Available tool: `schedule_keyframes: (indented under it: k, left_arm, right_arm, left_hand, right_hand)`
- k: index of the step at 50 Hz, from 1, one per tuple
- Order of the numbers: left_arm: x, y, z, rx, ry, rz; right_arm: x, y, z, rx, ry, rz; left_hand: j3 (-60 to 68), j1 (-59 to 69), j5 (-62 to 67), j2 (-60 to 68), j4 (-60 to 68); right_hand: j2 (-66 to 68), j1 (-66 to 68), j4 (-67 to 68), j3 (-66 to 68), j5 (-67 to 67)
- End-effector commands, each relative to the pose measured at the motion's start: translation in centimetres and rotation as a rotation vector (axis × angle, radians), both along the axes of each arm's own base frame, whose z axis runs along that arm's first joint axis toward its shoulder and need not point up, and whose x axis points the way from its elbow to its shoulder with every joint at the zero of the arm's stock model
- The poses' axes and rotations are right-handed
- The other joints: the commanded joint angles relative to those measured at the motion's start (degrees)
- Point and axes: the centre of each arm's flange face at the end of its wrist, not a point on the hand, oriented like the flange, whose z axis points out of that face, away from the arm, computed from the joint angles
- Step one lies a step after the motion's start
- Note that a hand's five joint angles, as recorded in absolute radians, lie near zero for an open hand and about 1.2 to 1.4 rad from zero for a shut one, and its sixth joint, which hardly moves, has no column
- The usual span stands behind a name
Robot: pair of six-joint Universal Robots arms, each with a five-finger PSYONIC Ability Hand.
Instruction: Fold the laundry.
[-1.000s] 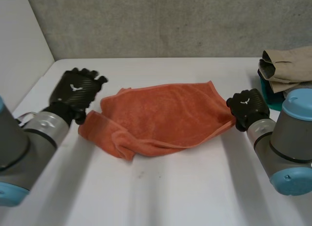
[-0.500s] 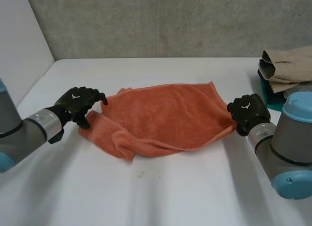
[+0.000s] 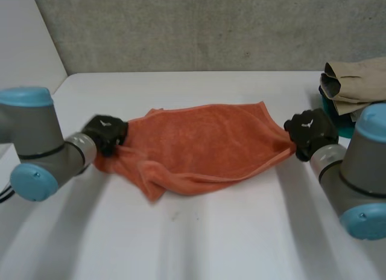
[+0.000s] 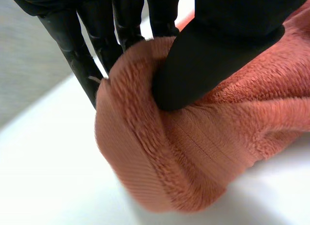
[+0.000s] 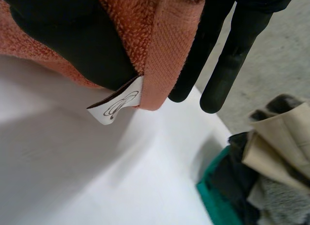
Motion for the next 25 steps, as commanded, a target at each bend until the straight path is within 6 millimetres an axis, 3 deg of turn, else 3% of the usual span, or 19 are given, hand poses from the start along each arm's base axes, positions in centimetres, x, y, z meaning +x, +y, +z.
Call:
schedule_keyframes:
  k: [1,2,3,5,6,9,10,14,20,24,25]
  left_arm:
    - [1.6,0.9,7.7,-0.212,0.022,0.115]
    - [1.9,1.3,8.8,-0.239,0.028,0.122]
    - [2.6,2.1,11.3,-0.303,0.046,0.138]
    - [3.5,2.6,13.2,-0.357,0.055,0.16]
    - [4.5,3.3,15.3,-0.414,0.066,0.183]
    - [5.6,4.5,18.4,-0.501,0.084,0.211]
    - [6.1,5.5,20.2,-0.552,0.093,0.213]
    - [6.6,7.5,23.3,-0.647,0.111,0.192]
    - [7.2,8.3,23.1,-0.594,0.092,0.191]
    - [7.5,6.9,19.9,-0.456,0.06,0.204]
    - [7.5,6.2,18.7,-0.415,0.052,0.205]
  right_arm:
    - [-1.5,-0.2,5.8,-0.03,-0.005,-0.039]
    - [-1.9,-0.1,7.7,-0.041,-0.01,-0.051]
    - [-2.2,0.0,8.8,-0.048,-0.01,-0.055]
    - [-2.6,0.2,10.8,-0.069,-0.015,-0.064]
    - [-3.2,0.4,13.1,-0.097,-0.021,-0.077]
    - [-4.1,0.8,16.6,-0.156,-0.025,-0.099]
    - [-4.7,1.2,18.8,-0.198,-0.022,-0.114]
    - [-5.4,2.7,22.5,-0.274,0.01,-0.115]
    - [-6.1,3.0,22.7,-0.225,0.063,-0.124]
    - [-5.8,1.1,19.7,-0.105,0.087,-0.102]
    - [-5.6,0.1,18.1,-0.056,0.095,-0.097]
  left_hand:
    - [12.0,13.1,12.9,11.7,11.7]
    - [12.0,13.1,12.9,11.7,11.7]
    - [12.0,13.1,12.9,11.7,11.7]
    - [12.0,13.1,12.9,11.7,11.7]
    - [12.0,13.1,12.9,11.7,11.7]
    - [12.0,13.1,12.9,11.7,11.7]
    - [12.0,13.1,12.9,11.7,11.7]
    - [12.0,13.1,12.9,11.7,11.7]
    - [12.0,13.1,12.9,11.7,11.7]
    - [12.0,13.1,12.9,11.7,11.7]
    - [12.0,13.1,12.9,11.7,11.7]
  right_hand:
    - [12.5,17.3,11.4,11.9,11.1]
    - [12.5,17.3,11.4,11.9,11.1]
    - [12.5,17.3,11.4,11.9,11.1]
    - [12.5,17.3,11.4,11.9,11.1]
    - [12.5,17.3,11.4,11.9,11.1]
    - [12.5,17.3,11.4,11.9,11.1]
    - [12.5,17.3,11.4,11.9,11.1]
    - [12.5,17.3,11.4,11.9,11.1]
    - [12.5,17.3,11.4,11.9,11.1]
    - [12.5,17.3,11.4,11.9,11.1]
    - [12.5,17.3,11.4,11.9,11.1]
